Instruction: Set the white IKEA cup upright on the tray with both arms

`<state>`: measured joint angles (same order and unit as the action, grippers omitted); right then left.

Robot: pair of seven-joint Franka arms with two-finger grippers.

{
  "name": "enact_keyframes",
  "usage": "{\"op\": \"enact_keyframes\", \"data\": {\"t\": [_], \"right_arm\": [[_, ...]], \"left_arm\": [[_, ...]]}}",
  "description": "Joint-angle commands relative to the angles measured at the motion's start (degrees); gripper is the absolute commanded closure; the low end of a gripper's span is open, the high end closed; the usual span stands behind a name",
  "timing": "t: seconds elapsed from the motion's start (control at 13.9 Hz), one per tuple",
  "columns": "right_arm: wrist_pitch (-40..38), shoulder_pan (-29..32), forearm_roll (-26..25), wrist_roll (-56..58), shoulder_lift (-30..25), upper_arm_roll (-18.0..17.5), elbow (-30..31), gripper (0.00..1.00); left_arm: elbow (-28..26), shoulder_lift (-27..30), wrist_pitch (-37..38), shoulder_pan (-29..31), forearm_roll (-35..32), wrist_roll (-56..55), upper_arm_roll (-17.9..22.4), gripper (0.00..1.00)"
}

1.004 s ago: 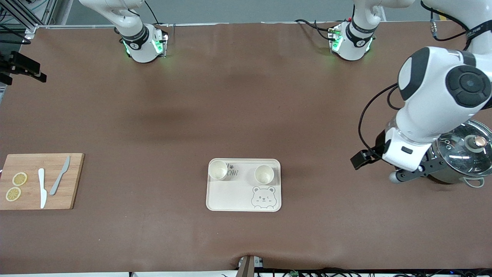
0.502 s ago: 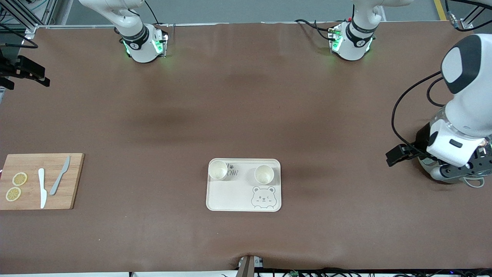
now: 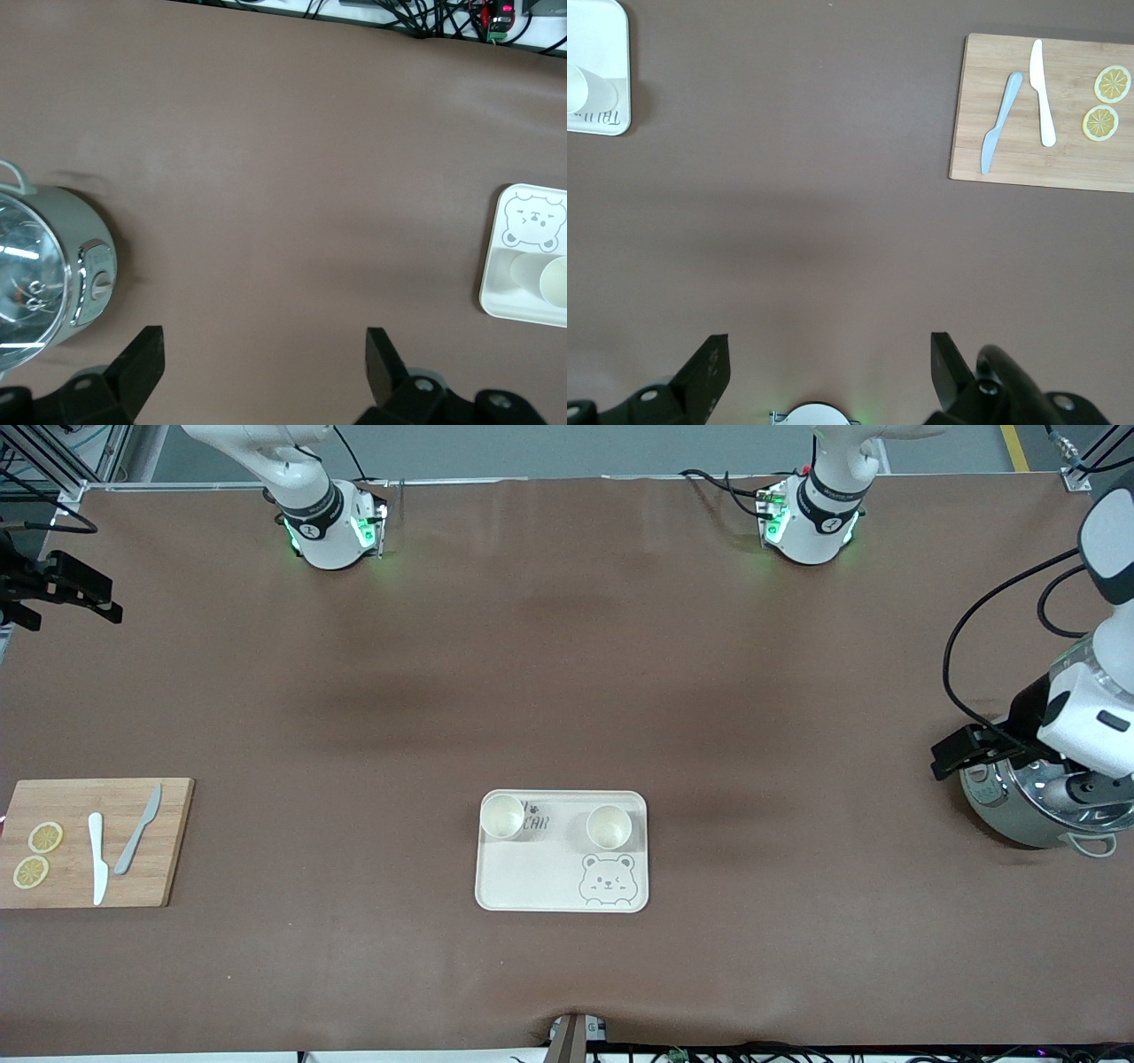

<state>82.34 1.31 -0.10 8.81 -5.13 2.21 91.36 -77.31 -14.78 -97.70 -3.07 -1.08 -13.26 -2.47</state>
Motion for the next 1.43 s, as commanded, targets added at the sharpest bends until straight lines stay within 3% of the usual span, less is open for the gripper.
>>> {"op": "enact_keyframes", "data": {"t": [0.0, 0.57, 1.0, 1.36], "right_arm": [[0.89, -0.52, -1.04, 0.33, -1.55, 0.16, 1.89, 0.00], [0.72, -0.35, -0.87, 0.33, -1.46, 0.16, 1.89, 0.00], [0.98, -0.35, -0.87, 0.33, -1.46, 0.25, 1.89, 0.00], [0.98, -0.34, -0.87, 0.33, -1.46, 0.25, 1.98, 0.00]], "left_arm": [[-1.26, 2.21, 2.76, 0.96, -1.47, 0.61, -0.60, 0.00], [-2.13, 5.02, 6.02, 1.14, -1.38, 0.70, -0.43, 0.00], [-13.72, 14.94, 6.03, 1.23, -1.29, 0.70, -0.52, 0.00], [-17.69, 19.60, 6.20, -0.79, -1.03, 0.70, -0.25, 0.00]]}}
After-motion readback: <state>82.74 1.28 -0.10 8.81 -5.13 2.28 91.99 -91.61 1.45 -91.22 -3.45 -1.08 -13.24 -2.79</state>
